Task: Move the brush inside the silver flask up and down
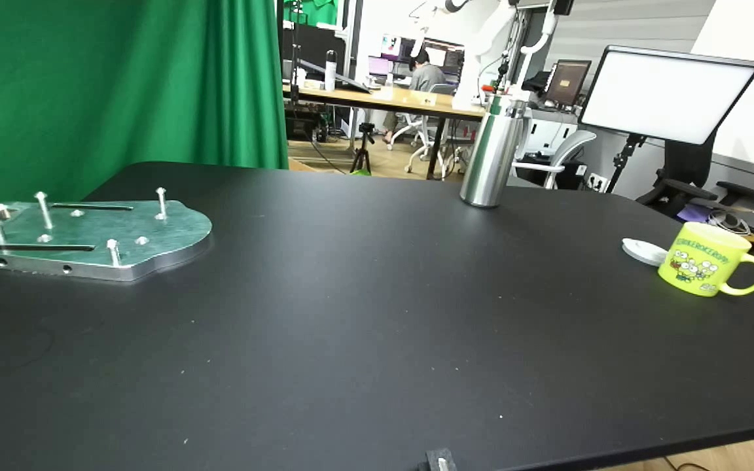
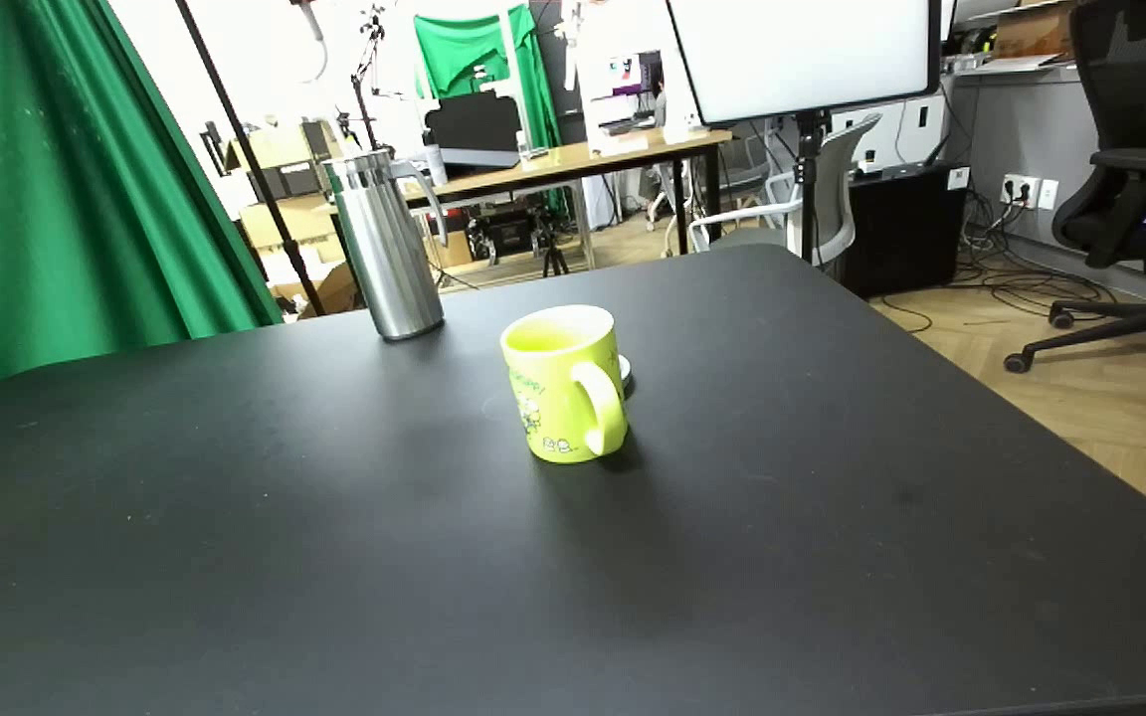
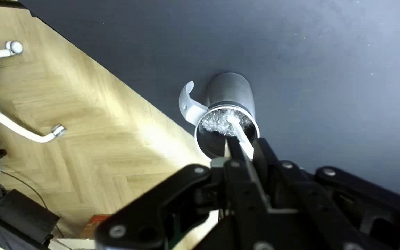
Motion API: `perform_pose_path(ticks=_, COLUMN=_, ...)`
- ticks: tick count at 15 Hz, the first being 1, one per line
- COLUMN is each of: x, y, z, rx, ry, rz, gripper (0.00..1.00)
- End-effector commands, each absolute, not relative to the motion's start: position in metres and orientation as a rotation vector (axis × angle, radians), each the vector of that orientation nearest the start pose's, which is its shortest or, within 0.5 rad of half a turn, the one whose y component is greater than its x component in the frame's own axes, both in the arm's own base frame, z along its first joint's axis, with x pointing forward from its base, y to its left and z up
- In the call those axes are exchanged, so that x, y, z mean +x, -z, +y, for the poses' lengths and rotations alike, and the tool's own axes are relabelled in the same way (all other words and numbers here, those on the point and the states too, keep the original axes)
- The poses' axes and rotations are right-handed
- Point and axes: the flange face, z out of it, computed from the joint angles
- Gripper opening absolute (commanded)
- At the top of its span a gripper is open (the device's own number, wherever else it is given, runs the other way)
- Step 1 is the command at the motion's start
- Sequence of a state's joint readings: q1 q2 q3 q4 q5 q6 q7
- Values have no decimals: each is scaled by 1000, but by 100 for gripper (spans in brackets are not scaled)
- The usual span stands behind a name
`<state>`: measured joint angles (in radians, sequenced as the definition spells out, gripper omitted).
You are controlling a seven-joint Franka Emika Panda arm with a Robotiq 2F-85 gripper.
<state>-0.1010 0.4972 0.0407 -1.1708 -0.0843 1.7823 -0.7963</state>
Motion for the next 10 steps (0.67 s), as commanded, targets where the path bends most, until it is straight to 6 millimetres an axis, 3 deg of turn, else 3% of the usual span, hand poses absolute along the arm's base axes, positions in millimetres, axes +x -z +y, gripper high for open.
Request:
perform_pose_path(ticks=1, x=727, y=-479, z=-58, rx=-2996, ry=98, rz=-1223, gripper=4)
perform_pose_path(ticks=7, x=743, y=-399, z=-55, rx=-2922, ry=-5, rz=-1294, gripper=4)
perform_pose_path(ticks=9, x=744, y=-389, z=-55, rx=-2910, ry=-26, rz=-1302, gripper=4)
perform_pose_path(ticks=10, x=743, y=-396, z=-56, rx=-2918, ry=-24, rz=-1301, gripper=4)
